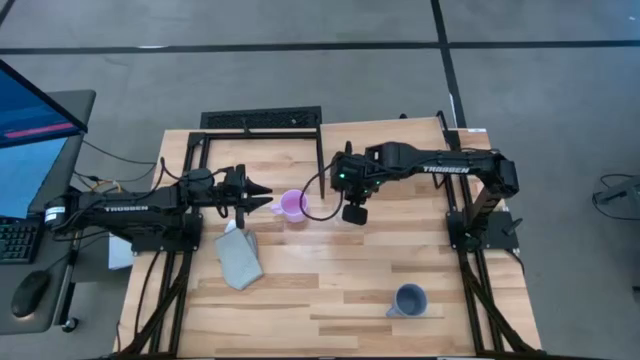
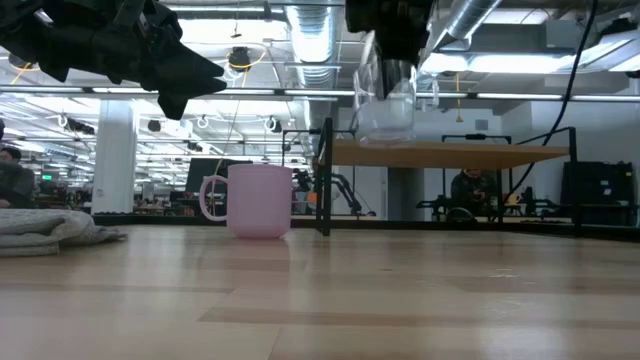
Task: Stack small to large cups/mugs on shelf
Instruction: Put the transparent mug on the shelf
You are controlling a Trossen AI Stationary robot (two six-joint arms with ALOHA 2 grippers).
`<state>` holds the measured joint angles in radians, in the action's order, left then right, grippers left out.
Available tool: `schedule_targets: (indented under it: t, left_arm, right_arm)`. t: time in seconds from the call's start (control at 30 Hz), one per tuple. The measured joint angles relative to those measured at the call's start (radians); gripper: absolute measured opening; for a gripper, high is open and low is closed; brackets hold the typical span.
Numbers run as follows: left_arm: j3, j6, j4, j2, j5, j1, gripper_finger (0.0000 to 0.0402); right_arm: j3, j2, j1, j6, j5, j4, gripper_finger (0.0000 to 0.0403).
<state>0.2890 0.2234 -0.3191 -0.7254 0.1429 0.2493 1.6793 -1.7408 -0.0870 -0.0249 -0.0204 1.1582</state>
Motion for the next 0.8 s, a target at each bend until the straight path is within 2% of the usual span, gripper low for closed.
schedule_targets:
  t: [0.37,0.6,0.8]
  left_arm:
    - [0.0,0.0,0.004,0.0,0.0,0.0,0.0121]
    - [0.0,0.001,0.038,0.0,0.0,0.0,0.0121]
    - [0.0,0.005,0.038,0.0,-0.005,0.0,0.0121]
  right_arm:
    - [0.107,0.001,-0.079,0.011,0.078,0.16,0.0001]
    - [0.102,0.069,-0.144,0.035,0.077,0.106,0.0001]
    - [0.102,0.176,-0.201,0.043,0.079,0.095,0.0001]
